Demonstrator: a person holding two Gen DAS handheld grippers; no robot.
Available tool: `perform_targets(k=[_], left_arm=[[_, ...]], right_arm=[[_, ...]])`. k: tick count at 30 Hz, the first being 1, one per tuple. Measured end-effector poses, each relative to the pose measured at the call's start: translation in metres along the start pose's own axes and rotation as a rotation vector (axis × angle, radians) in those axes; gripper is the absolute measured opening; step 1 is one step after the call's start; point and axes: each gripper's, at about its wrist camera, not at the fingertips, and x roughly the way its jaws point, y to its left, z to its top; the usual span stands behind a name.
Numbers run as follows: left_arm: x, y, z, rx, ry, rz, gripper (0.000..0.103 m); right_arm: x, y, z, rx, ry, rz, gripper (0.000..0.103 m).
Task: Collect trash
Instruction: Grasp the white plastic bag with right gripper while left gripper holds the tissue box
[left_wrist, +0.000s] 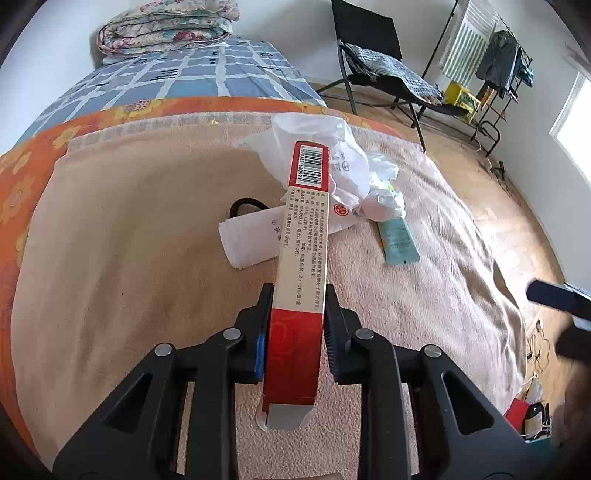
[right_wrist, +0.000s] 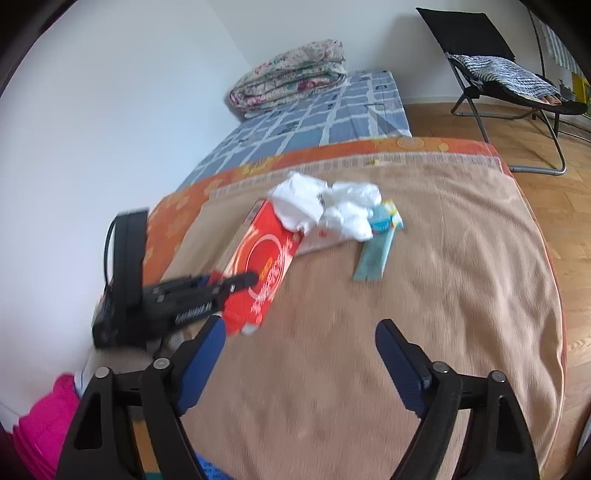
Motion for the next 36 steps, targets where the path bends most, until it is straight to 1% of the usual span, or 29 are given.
perform_targets(k=[4, 6, 7, 13, 18, 20, 22, 23, 27, 28, 29, 30, 36], left_arm=[[-0.004, 0.001, -0.001, 0.007, -0.013, 0.009, 0.021], [-0.005, 0.005, -0.002, 0.004, -0.011, 0.013, 0.021], [-0.005, 0.007, -0.003, -0.003, -0.009, 0.012, 0.021], [-0.012, 0.016, -0.009, -0.03, -0.004, -0.001, 0.021], [-0.019, 0.016, -0.012, -0.017, -0.011, 0.006, 0.021], [-0.022, 0.017, -0.014, -0.02, -0.012, 0.001, 0.021], [-0.024, 0.017, -0.016, -0.014, -0.012, 0.001, 0.021], [-0.025, 0.017, -0.017, -0.011, -0.012, 0.003, 0.021], [-0.027, 0.019, -0.018, -0.009, -0.011, 0.007, 0.021], [-0.028, 0.02, -0.019, -0.011, -0.011, 0.009, 0.021], [-0.028, 0.021, -0.018, -0.013, -0.011, 0.011, 0.021], [-0.029, 0.022, -0.019, -0.015, -0.012, 0.012, 0.021], [-0.036, 0.026, -0.022, -0.026, -0.02, 0.02, 0.021]], right_arm=[[0.016, -0.012, 0.025, 0.048, -0.034, 0.022, 0.079], [0.03, -0.021, 0.04, 0.082, -0.044, 0.032, 0.071], [0.036, -0.023, 0.045, 0.091, -0.041, 0.031, 0.07], [0.078, -0.045, 0.071, 0.163, -0.035, 0.005, 0.069], [0.105, -0.057, 0.086, 0.228, -0.05, 0.004, 0.069], [0.115, -0.055, 0.088, 0.22, -0.045, -0.004, 0.069], [0.123, -0.051, 0.088, 0.203, -0.034, -0.028, 0.069], [0.129, -0.049, 0.088, 0.191, -0.027, -0.057, 0.069], [0.144, -0.047, 0.085, 0.162, -0.001, -0.093, 0.069], [0.146, -0.047, 0.083, 0.153, 0.006, -0.103, 0.067], [0.148, -0.046, 0.082, 0.14, 0.014, -0.118, 0.06], [0.15, -0.045, 0.081, 0.125, 0.023, -0.127, 0.058], [0.136, -0.047, 0.082, 0.126, -0.007, -0.096, 0.055]])
